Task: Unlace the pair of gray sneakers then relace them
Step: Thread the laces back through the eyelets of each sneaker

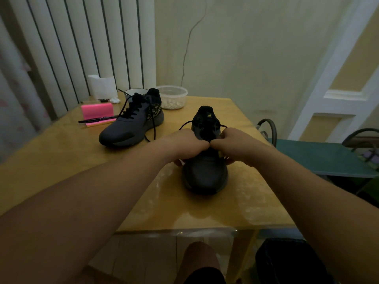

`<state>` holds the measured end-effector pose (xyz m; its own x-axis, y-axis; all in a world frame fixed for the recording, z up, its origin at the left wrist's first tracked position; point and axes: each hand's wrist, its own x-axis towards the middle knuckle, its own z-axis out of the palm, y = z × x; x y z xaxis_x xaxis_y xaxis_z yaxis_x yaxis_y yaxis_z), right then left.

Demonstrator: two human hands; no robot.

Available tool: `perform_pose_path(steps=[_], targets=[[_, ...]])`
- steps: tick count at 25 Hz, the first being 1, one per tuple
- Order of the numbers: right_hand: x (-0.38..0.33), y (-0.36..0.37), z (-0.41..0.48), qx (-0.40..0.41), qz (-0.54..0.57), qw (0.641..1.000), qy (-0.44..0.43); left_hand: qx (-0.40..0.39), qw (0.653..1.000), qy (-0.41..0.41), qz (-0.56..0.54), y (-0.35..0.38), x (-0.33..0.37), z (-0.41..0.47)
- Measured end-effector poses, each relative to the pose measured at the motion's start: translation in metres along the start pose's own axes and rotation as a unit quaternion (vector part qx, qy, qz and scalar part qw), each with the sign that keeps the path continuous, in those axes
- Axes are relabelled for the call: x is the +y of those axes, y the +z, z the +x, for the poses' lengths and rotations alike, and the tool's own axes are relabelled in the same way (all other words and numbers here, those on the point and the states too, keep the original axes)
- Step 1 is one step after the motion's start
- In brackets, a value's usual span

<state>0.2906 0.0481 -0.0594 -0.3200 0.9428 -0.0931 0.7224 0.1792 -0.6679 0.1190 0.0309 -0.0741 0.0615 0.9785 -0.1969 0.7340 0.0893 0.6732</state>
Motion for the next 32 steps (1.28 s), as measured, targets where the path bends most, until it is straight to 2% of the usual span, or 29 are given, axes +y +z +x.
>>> perform_pose_path(steps=[5, 12, 15, 17, 20, 24, 28, 32], targets=[[-0.001, -0.003, 0.000, -0.027, 0.012, 0.999, 0.028, 0.005, 0.998, 0.016, 0.065, -0.009, 0.001, -0.004], [-0.007, 0.002, 0.005, -0.017, -0.025, 0.999, 0.020, 0.006, 0.999, 0.042, 0.030, -0.009, -0.004, -0.006], [0.003, -0.013, 0.002, -0.070, 0.039, 0.996, 0.049, -0.057, 0.997, 0.010, -0.053, -0.019, -0.010, -0.012], [0.005, -0.017, 0.005, -0.079, 0.059, 0.992, 0.082, -0.069, 0.995, -0.012, -0.076, -0.022, -0.011, -0.011], [-0.002, -0.013, 0.013, -0.073, 0.009, 0.993, 0.088, -0.045, 0.998, -0.016, -0.041, -0.020, -0.003, -0.003], [-0.010, -0.013, 0.017, -0.102, -0.001, 0.990, 0.093, -0.072, 0.997, -0.035, 0.017, -0.024, 0.012, 0.003], [-0.015, -0.006, 0.019, -0.067, 0.001, 0.992, 0.111, -0.066, 0.997, -0.025, 0.031, -0.024, 0.015, 0.007], [-0.009, -0.003, 0.017, -0.056, 0.021, 0.993, 0.101, -0.046, 0.998, -0.003, -0.033, -0.020, -0.002, 0.007]])
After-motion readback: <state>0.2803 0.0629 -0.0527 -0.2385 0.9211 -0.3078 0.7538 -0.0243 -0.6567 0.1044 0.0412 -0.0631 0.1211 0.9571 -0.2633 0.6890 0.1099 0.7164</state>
